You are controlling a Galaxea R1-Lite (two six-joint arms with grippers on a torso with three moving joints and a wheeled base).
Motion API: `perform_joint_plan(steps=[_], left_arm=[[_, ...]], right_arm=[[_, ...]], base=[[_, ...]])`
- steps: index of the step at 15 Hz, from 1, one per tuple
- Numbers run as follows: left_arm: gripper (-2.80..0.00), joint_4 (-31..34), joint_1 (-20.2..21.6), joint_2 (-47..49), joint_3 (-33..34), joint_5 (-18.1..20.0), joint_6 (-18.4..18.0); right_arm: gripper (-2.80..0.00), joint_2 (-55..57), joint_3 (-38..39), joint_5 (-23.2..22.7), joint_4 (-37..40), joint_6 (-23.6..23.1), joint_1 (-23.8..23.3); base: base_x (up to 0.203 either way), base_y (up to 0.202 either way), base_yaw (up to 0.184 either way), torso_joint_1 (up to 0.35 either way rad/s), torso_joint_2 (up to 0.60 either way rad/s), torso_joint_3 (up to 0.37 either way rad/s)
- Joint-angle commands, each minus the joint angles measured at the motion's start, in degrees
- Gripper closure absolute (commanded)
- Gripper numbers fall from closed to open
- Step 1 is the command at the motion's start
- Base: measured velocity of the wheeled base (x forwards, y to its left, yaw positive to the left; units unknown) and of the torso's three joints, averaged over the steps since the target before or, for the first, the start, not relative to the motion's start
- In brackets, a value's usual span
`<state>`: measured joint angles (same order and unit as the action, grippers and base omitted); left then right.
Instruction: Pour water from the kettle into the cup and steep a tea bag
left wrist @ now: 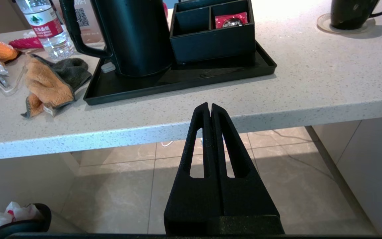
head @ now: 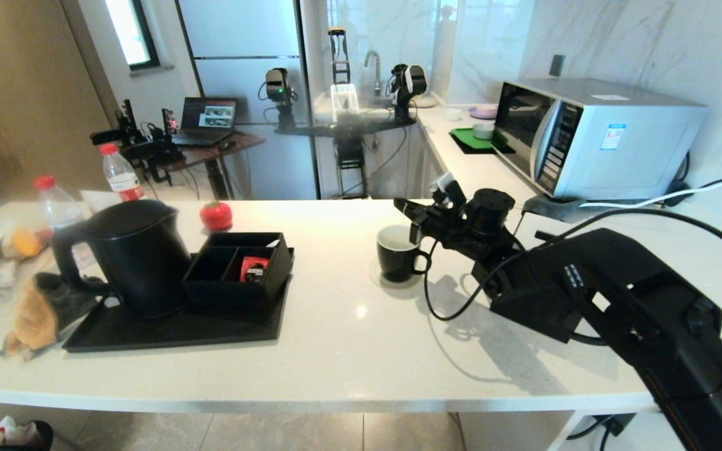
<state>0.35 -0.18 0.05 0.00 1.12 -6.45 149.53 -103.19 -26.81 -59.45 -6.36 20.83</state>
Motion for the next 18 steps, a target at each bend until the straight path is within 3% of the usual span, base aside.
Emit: perform_joint_plan(steps=[1,18], left_arm=[[0.00,0.00,0.01,-0.05,0.00,0.02,-0.13],[0.00,0.00,0.01,-0.05,0.00,0.02,-0.04]], right_arm=[[0.00,0.90,-0.07,-0.17,-0.41,-0.05,0.00],[0.00,-16.53,-0.85,-0.02,7.95,0.21,-0.80]], base=[[0.000,0.000,0.000,0.000,0.00,0.000],[0.000,0.000,0.000,0.000,0.00,0.000]])
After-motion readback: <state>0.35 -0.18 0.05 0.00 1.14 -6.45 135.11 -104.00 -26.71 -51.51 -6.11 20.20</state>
